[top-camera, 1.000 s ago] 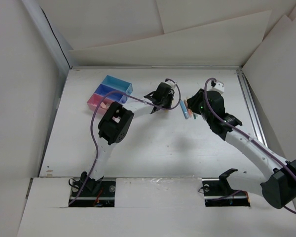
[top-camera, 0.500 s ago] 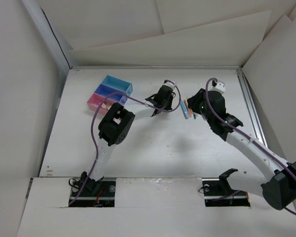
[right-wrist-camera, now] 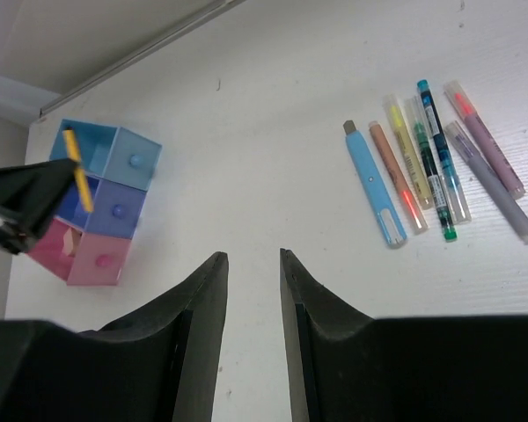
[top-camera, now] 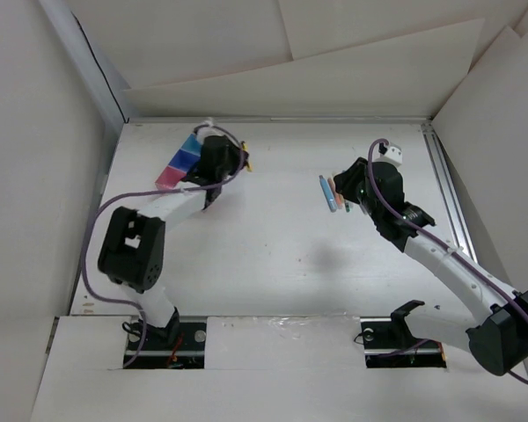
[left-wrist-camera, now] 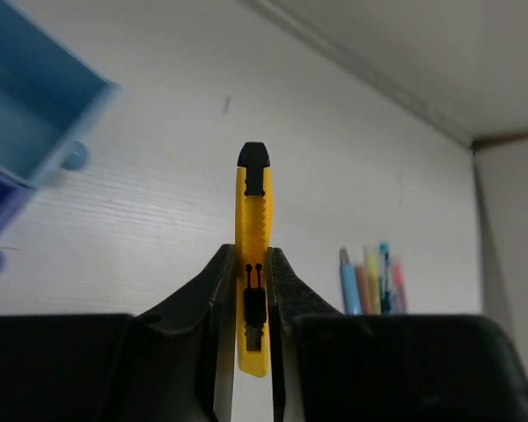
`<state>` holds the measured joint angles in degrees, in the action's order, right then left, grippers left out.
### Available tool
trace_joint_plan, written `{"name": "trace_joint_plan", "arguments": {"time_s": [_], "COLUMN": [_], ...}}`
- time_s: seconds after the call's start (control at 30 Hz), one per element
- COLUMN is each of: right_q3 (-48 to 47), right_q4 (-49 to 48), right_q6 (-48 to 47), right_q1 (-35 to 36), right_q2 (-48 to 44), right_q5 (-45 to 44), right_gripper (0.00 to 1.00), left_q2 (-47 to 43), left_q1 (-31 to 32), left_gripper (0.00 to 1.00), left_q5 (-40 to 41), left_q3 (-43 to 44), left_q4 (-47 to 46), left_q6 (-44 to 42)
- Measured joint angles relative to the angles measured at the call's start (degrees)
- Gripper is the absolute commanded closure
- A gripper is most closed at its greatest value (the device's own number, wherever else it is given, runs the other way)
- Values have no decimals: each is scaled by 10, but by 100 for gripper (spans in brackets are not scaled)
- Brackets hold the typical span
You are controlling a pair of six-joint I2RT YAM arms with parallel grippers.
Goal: Sort the stationery into containers
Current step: Place the stationery in the storage box.
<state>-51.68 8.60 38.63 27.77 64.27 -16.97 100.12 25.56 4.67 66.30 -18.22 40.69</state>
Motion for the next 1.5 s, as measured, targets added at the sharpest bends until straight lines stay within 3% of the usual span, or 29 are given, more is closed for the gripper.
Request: {"name": "trace_joint_plan", "arguments": {"time_s": [0.17,0.33,1.33,1.5], "right_q3": [0,0,0,0], "right_q4": [0,0,0,0], "right_q6": [0,0,0,0], "right_q1": [0,0,0,0], "right_q2": [-1,-1,0,1], "right_q5": [8,12,16,20], "right_gripper": [64,64,64,64], "left_q2": [-80,-75,-4,2], "left_q1": [-130,-188,-197,-197], "left_gripper": [100,100,100,100], "left_q5": [-16,-25,10,10], "left_q3": [-107,-143,-107,-70], "left_q4": [-65,-60,-46,-41], "left_q6": [90,129,164,170]}}
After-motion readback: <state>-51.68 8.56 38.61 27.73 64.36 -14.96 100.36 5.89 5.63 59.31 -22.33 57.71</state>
